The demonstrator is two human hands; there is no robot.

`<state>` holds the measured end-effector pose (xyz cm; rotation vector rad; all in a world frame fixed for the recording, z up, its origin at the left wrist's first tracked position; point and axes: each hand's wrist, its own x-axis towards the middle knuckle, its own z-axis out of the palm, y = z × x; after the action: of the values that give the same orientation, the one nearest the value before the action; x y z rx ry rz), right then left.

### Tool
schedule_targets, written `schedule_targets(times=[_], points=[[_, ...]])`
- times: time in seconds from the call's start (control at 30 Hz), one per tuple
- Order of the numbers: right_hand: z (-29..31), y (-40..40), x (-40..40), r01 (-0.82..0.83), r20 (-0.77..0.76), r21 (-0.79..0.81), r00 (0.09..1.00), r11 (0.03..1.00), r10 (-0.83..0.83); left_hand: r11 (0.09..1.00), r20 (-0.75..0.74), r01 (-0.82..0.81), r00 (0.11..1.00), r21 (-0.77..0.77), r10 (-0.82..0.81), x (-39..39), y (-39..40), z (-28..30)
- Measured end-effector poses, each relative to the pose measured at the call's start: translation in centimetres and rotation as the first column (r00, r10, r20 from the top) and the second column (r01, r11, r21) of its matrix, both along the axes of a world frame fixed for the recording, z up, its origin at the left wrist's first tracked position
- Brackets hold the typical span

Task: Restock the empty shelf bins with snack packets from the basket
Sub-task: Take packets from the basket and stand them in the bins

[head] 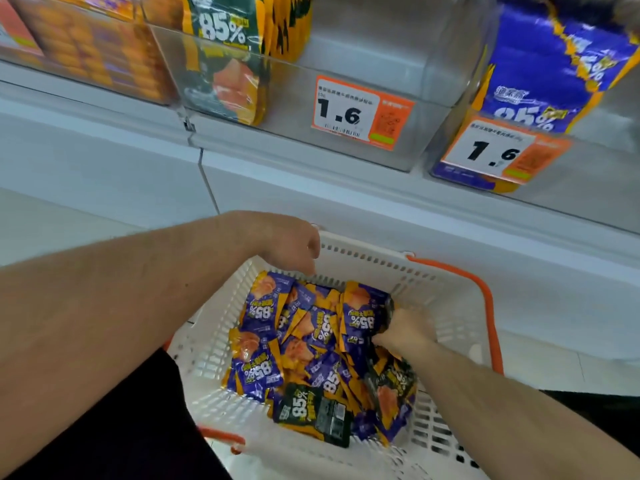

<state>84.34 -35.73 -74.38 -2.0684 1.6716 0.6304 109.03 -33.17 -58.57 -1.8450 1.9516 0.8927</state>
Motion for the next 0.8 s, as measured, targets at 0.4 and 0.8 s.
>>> schedule_targets(times=[0.4, 0.8], points=[[4.5, -1.7, 3.4, -0.065, -0.016, -0.017, 0.998, 0.998, 0.064, 1.000, -0.005, -0.002, 1.000, 0.019, 0.002, 0.5, 0.6, 0.9], [16.1, -4.1, 9.3, 0.306, 0.521, 0.770, 0.204, 0.560, -0.829, 0.987, -0.168, -0.143, 0.977, -0.069, 0.130, 3.4, 2.6, 3.0]])
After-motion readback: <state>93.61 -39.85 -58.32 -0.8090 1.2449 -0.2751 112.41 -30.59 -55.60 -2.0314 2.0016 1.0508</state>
